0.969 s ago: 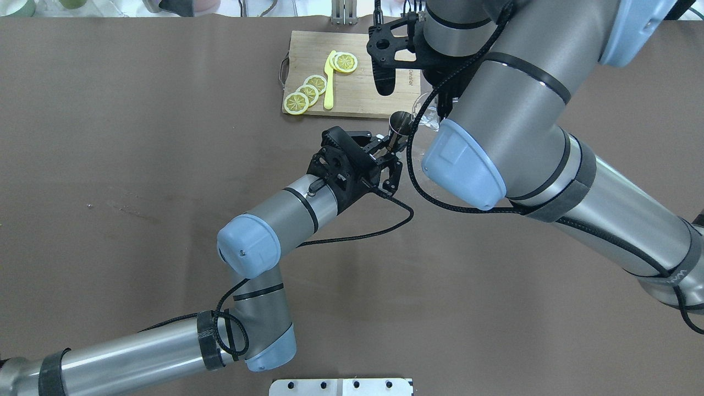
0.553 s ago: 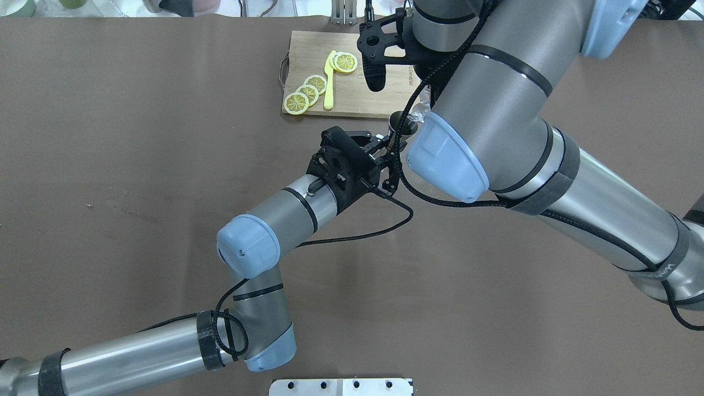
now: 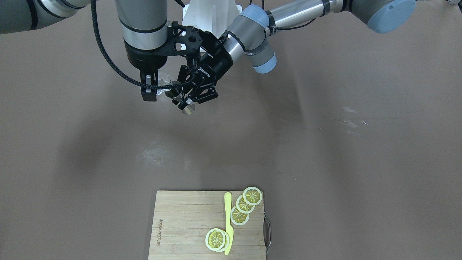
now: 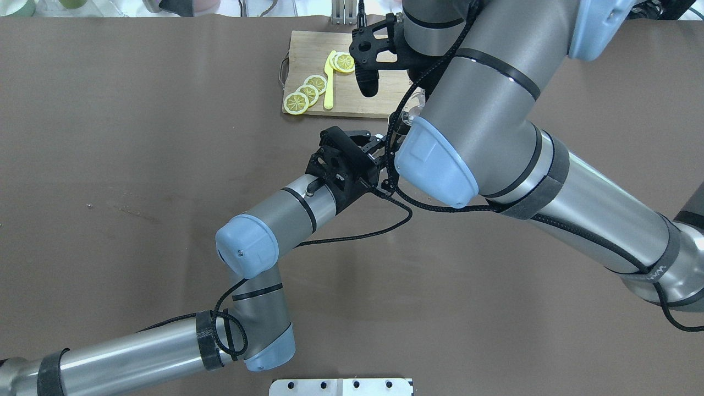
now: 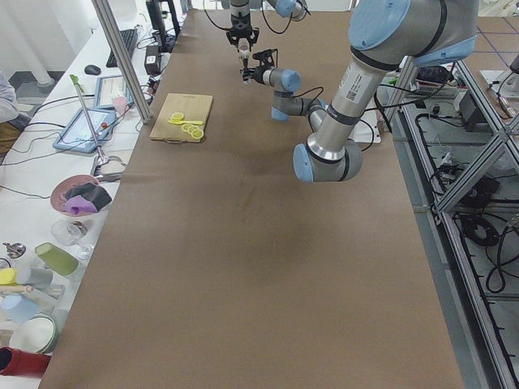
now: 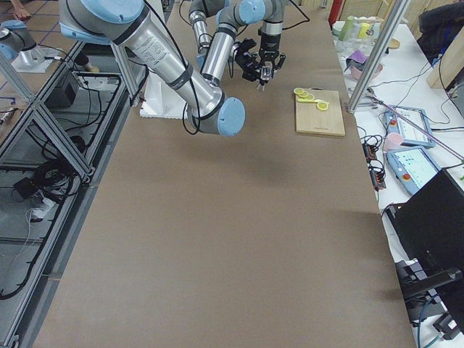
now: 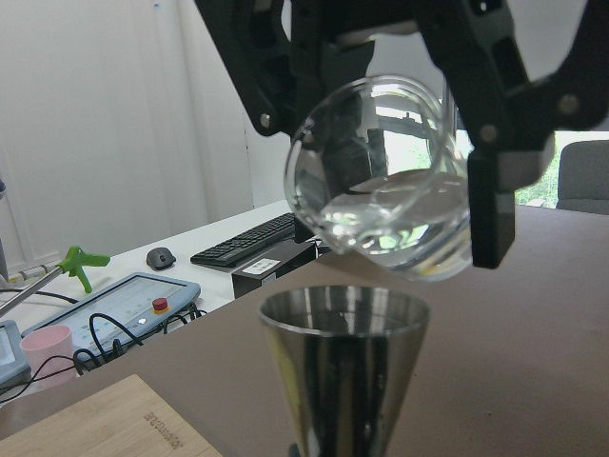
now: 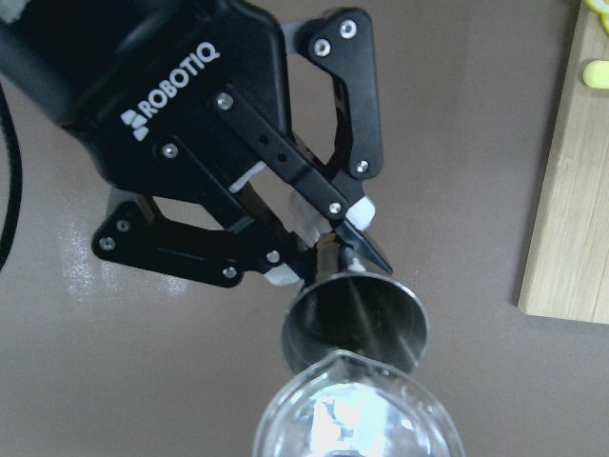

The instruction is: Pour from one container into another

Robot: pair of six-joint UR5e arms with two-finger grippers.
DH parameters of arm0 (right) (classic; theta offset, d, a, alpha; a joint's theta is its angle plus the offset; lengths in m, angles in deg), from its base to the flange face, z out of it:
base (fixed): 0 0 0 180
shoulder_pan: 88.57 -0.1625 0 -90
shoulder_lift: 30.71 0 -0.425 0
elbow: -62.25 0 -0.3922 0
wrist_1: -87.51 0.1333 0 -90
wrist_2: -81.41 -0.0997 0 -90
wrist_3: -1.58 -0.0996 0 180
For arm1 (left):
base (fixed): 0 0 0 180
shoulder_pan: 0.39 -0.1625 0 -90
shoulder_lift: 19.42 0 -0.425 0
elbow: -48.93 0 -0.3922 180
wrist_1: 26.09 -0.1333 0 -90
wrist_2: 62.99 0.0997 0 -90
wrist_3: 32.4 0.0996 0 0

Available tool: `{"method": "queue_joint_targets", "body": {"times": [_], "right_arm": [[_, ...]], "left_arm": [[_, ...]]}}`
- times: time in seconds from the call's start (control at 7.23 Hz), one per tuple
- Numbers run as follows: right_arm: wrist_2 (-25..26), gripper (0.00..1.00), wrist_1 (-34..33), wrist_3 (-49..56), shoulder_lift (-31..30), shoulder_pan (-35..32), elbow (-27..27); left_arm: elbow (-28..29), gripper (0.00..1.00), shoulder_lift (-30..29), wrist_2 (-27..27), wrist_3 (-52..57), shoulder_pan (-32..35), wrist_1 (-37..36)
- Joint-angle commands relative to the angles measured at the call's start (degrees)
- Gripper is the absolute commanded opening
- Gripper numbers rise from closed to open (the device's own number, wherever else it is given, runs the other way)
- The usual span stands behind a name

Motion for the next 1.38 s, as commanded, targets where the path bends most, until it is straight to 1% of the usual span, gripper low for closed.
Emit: {"method": "queue_joint_targets", "body": {"times": [0.0,0.42,0.83,1.25], "right_arm": [[0.89,0.0,-1.25,-0.01,0.26,1.11,0.29],[1.6,0.0,-2.84,0.17,0.17,1.55,0.55],[1.77,0.0,-6.09,1.66,1.22,1.46,0.55],[1.77,0.0,-7.59,1.66,2.19,1.46,0.38]], "left_arm": [[-0.5,0.0,0.43,0.0,-0.04,0.09,0.31],[-0.76,0.0,0.7,1.57,-0.22,0.0,0.4],[-0.76,0.0,0.61,1.58,-0.13,-0.09,0.31],[-0.76,0.0,0.52,1.58,-0.13,-0.09,0.31]]}}
